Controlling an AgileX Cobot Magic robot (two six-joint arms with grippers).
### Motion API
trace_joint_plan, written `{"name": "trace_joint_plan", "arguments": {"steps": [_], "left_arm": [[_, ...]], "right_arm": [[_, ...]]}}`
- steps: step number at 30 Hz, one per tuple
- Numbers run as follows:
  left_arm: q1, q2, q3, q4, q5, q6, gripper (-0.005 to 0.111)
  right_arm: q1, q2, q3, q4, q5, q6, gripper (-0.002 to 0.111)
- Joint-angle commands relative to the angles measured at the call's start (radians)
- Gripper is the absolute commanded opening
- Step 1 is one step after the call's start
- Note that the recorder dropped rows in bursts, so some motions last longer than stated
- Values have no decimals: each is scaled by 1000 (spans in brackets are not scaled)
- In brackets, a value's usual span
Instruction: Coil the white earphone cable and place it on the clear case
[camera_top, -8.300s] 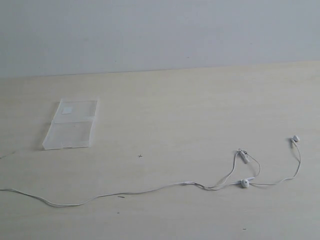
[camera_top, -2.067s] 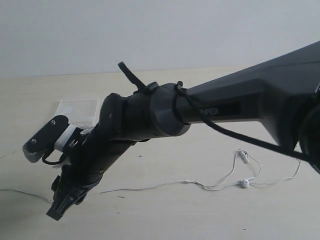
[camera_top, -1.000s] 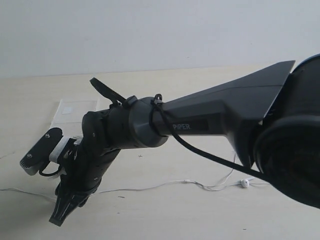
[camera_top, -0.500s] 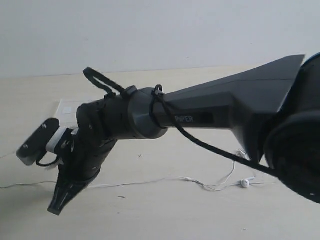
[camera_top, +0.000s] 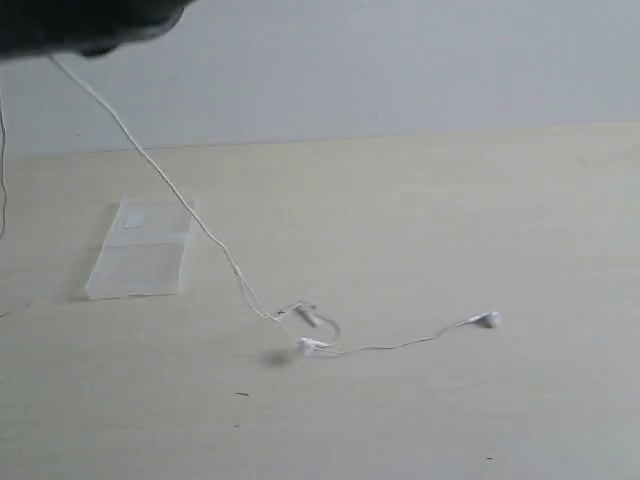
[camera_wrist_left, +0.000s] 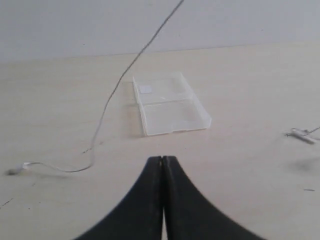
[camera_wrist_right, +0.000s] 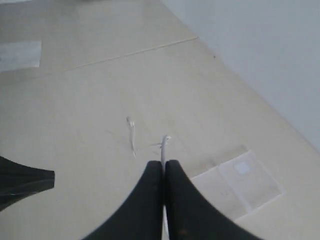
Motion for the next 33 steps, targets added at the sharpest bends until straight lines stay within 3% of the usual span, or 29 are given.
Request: {"name": "trace_joint_plan", "arguments": {"steps": [1, 10, 24, 30, 33], "left_arm": [[1, -6, -1, -7, -5, 5, 0], [1, -6, -1, -7, -5, 5, 0], [1, -6, -1, 76, -19, 57, 0], [1, -6, -1, 40, -176, 57, 0], [1, -6, -1, -100, -344, 56, 0]], "right_arm": [[-1, -138, -6, -13, 18, 22, 0], [-1, -329, -11, -16, 54, 26, 0], [-1, -320, -237, 8, 200, 22, 0], [-1, -314, -269, 53, 195, 20, 0], [-1, -299, -283, 63, 193, 15, 0]]}}
